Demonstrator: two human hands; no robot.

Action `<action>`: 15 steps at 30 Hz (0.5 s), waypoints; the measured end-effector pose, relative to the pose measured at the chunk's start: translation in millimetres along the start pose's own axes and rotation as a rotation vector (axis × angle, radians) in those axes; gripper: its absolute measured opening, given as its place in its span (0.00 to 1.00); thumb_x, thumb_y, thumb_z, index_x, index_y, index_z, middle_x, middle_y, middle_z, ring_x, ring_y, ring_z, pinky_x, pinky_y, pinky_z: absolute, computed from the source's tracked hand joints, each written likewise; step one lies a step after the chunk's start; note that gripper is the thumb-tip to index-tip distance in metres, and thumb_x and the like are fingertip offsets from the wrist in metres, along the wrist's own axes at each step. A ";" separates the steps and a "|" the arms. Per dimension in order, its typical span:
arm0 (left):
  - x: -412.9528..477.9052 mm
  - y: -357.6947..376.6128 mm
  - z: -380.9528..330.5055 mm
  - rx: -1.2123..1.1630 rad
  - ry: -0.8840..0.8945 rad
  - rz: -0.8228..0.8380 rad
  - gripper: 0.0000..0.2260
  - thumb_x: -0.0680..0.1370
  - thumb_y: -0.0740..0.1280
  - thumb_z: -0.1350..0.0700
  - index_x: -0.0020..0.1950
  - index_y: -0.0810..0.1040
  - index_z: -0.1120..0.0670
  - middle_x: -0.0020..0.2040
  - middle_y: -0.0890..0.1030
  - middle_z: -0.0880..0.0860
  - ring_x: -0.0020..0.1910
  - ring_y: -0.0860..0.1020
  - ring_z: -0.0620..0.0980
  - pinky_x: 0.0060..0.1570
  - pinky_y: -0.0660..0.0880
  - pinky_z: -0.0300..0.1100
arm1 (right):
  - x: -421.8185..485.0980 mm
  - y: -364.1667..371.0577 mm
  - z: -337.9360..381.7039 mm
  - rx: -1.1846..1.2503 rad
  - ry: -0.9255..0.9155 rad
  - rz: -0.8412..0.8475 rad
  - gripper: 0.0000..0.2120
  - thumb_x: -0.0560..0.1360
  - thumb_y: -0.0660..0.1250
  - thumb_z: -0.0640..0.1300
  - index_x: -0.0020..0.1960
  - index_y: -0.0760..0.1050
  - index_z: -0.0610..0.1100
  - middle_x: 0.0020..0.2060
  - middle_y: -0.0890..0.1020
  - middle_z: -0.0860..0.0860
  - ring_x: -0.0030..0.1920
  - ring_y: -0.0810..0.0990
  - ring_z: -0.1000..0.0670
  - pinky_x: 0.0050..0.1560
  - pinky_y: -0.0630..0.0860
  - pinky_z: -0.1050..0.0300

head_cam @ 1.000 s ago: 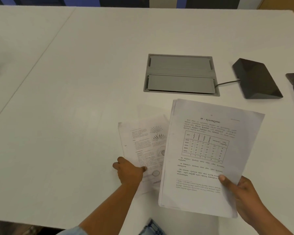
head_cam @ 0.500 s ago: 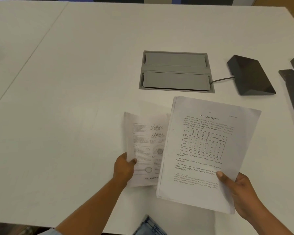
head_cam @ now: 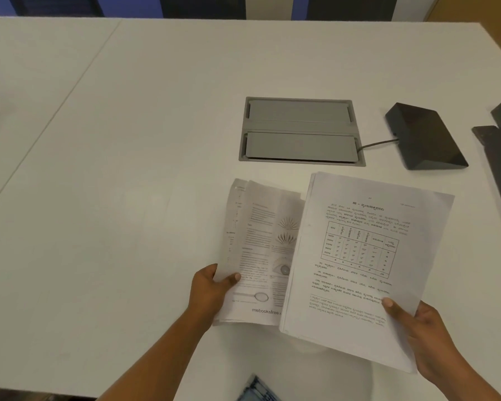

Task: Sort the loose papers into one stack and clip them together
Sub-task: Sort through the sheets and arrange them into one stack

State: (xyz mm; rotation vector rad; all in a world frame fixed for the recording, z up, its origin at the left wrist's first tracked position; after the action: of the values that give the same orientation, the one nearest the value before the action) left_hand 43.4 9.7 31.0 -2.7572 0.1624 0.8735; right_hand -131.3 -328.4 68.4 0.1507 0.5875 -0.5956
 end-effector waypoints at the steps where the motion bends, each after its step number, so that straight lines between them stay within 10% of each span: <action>1: -1.3 -3.0 -3.9 -0.012 0.016 -0.008 0.09 0.73 0.76 0.60 0.52 0.83 0.55 0.46 0.87 0.50 0.43 0.86 0.49 0.38 0.81 0.37 | 0.0 -1.3 1.5 -0.003 -0.001 -0.009 0.29 0.60 0.74 0.52 0.57 0.80 0.41 0.49 0.88 0.46 0.46 0.87 0.43 0.45 0.83 0.51; 15: -32.1 -58.2 -45.0 -0.105 0.139 -0.132 0.03 0.74 0.75 0.56 0.47 0.84 0.54 0.39 0.88 0.48 0.40 0.86 0.52 0.37 0.80 0.41 | -6.1 -30.2 14.9 -0.094 -0.007 -0.170 0.12 0.77 0.66 0.38 0.60 0.78 0.36 0.45 0.87 0.46 0.50 0.84 0.37 0.55 0.76 0.43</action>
State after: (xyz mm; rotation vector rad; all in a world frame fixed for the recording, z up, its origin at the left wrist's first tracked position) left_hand 52.5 54.9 96.7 -2.8876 -0.0418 0.6760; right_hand -145.4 -354.8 85.1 0.0095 0.6245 -0.7316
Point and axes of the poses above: each hand's wrist, its own x-axis towards the middle knuckle, its own y-axis out of the palm, z = x × y, the point moved 4 cm from there along x, towards the middle knuckle
